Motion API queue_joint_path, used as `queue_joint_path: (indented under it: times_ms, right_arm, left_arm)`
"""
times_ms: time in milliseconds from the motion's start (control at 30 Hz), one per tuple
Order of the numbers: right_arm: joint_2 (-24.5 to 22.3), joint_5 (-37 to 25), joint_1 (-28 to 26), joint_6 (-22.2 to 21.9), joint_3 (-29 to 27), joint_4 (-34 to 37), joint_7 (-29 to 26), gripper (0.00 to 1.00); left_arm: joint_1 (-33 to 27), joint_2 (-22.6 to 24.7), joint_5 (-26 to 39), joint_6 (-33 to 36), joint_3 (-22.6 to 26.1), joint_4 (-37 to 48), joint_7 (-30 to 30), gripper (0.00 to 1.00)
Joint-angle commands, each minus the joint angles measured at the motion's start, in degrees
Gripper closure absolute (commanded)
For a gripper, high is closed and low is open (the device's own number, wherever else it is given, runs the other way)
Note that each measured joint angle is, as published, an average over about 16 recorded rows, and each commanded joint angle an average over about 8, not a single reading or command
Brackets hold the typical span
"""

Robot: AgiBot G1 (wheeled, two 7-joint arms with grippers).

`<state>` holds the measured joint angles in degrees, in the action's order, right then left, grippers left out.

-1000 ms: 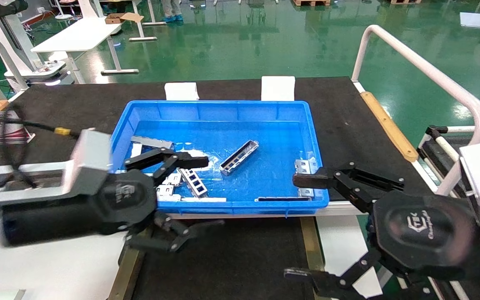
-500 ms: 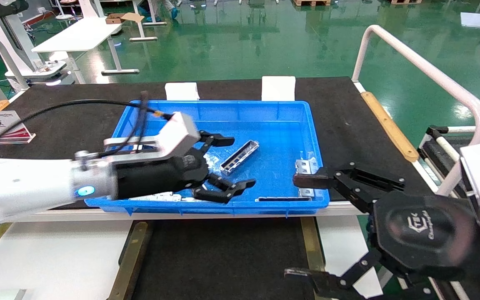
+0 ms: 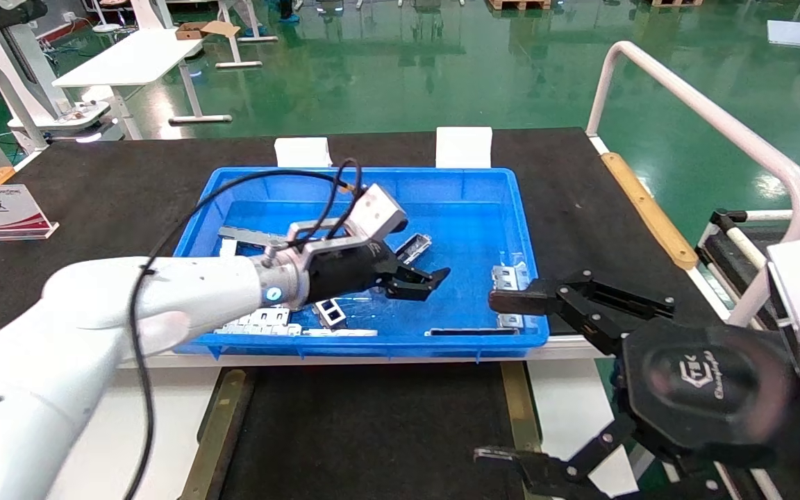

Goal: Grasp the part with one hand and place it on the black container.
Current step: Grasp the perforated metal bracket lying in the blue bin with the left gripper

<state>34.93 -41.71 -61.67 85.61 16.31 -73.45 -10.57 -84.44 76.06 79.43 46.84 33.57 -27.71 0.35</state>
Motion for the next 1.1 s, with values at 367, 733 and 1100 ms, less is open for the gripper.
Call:
queue_joint_path:
  times_ms: [367, 733, 1100]
  right_arm:
    - [-0.02, 0.03, -0.01, -0.02, 0.05, 0.0, 0.02, 0.45]
    - [-0.04, 0.06, -0.02, -0.04, 0.09, 0.0, 0.05, 1.0]
    - [-0.06, 0.09, -0.03, -0.06, 0.13, 0.0, 0.07, 1.0]
  left_arm:
    - [0.09, 2.47, -3.41, -10.11, 7.21, 4.7, -0.79, 0.44]
    - [0.5, 2.42, -8.82, -15.45, 15.11, 3.45, -4.05, 1.0]
    - [0.62, 2.28, -13.73, -18.83, 20.99, 3.42, -5.23, 1.0]
